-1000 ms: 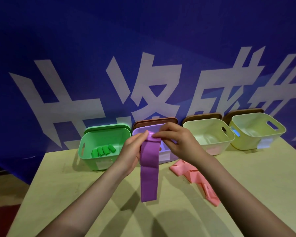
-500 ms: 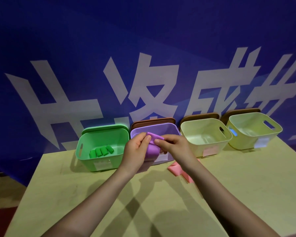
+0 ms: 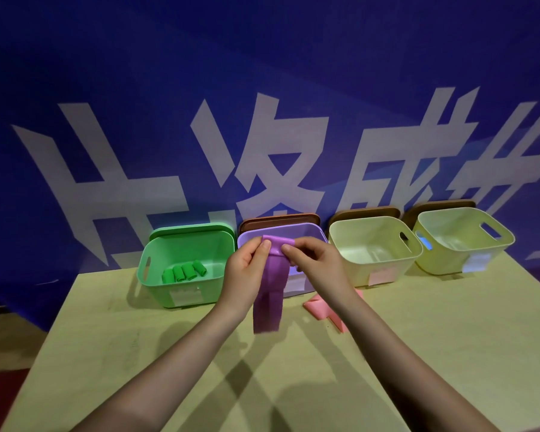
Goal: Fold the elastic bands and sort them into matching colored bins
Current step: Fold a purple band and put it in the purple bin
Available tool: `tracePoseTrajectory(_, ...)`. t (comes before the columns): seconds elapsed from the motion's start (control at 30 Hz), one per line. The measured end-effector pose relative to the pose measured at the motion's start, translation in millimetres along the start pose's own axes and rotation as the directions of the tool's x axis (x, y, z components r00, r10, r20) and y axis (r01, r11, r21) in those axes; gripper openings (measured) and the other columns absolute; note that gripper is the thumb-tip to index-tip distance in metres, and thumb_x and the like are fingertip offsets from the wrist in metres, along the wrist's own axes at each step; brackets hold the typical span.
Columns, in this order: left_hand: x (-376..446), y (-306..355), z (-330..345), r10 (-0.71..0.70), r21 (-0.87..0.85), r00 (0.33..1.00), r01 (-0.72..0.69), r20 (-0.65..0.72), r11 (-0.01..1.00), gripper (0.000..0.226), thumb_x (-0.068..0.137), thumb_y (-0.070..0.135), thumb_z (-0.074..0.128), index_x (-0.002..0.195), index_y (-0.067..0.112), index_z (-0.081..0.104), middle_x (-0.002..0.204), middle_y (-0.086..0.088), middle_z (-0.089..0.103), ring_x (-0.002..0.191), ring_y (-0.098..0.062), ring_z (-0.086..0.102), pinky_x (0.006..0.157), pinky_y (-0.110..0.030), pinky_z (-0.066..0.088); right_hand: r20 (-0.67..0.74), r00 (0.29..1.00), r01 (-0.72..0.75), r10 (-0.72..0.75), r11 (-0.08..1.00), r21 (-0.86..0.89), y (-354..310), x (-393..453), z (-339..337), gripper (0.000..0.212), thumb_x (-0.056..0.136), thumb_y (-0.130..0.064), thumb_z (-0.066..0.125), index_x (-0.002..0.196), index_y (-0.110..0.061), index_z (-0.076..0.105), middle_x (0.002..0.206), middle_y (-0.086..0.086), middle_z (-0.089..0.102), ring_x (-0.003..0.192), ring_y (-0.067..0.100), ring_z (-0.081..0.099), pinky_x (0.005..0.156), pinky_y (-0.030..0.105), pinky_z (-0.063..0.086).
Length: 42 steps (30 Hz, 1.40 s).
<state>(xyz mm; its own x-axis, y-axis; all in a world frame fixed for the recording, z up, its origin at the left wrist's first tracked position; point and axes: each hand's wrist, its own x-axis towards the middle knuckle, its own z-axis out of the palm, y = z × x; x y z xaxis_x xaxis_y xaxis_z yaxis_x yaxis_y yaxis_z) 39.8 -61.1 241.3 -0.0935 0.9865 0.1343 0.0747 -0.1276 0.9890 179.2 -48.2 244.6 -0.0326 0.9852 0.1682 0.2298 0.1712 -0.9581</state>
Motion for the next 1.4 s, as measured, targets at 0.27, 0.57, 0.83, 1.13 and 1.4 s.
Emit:
tracePoseTrajectory(0.27,-1.5,9.3,-0.3,-0.063,-0.08,0.998,0.064,0.012,0.995,0.022,0.097,0.019,0.052,0.081,0.016,0.068,0.075,-0.005,0.06,0.073,-0.014,0.052,0.066,-0.028,0.04,-0.016,0.999,0.038,-0.039,0.997,-0.064,-5.0,-0.6,1.1,0.024,0.086,-0.02,0.069,0.07,-0.004,0.06,0.059,0.002,0.058,0.056,0.011,0.054,0.059,0.029,0.046)
tracePoseTrajectory(0.57,5.1,8.3,-5.9,0.061,-0.083,0.998,-0.06,0.008,0.995,0.022,0.093,0.013,0.057,0.079,-0.003,0.06,0.071,-0.007,0.054,0.068,-0.013,0.046,0.062,-0.027,0.038,0.055,0.998,0.037,-0.04,0.998,0.048,-16.2,-7.1,3.6,0.024,0.088,-0.011,0.067,0.072,0.005,0.058,0.061,0.008,0.054,0.058,0.009,0.051,0.057,0.019,0.043)
tracePoseTrajectory(0.83,5.0,6.7,-5.1,0.058,-0.132,0.998,-0.057,0.003,0.99,0.019,0.093,0.011,0.057,0.076,0.003,0.062,0.073,-0.006,0.057,0.071,-0.016,0.05,0.067,-0.031,0.04,0.13,0.991,-0.016,-0.01,0.981,0.191,-19.5,-11.1,6.1,0.019,0.092,-0.011,0.06,0.087,0.008,0.059,0.066,0.006,0.055,0.056,0.004,0.053,0.058,0.018,0.046)
tracePoseTrajectory(1.13,-4.6,11.4,-1.5,-0.189,-0.364,0.97,0.233,0.154,0.902,0.026,0.069,0.039,0.067,0.081,0.017,0.075,0.086,-0.01,0.069,0.079,-0.021,0.062,0.075,-0.034,0.049,0.01,1.0,0.019,-0.021,0.979,0.201,-14.2,-15.6,3.1,0.018,0.089,-0.005,0.063,0.085,0.011,0.056,0.069,0.01,0.05,0.061,0.008,0.048,0.057,0.017,0.041)
tracePoseTrajectory(1.4,-17.5,3.2,5.8,-0.265,-0.334,0.95,0.306,0.163,0.891,0.019,0.091,0.021,0.059,0.082,0.016,0.075,0.091,-0.013,0.07,0.086,-0.025,0.059,0.077,-0.035,0.045,-0.081,0.989,0.135,-0.125,0.982,0.135,-13.6,-20.9,-7.9,0.007,0.086,-0.003,0.067,0.086,-0.009,0.07,0.07,-0.006,0.064,0.068,0.012,0.057,0.064,0.025,0.048)
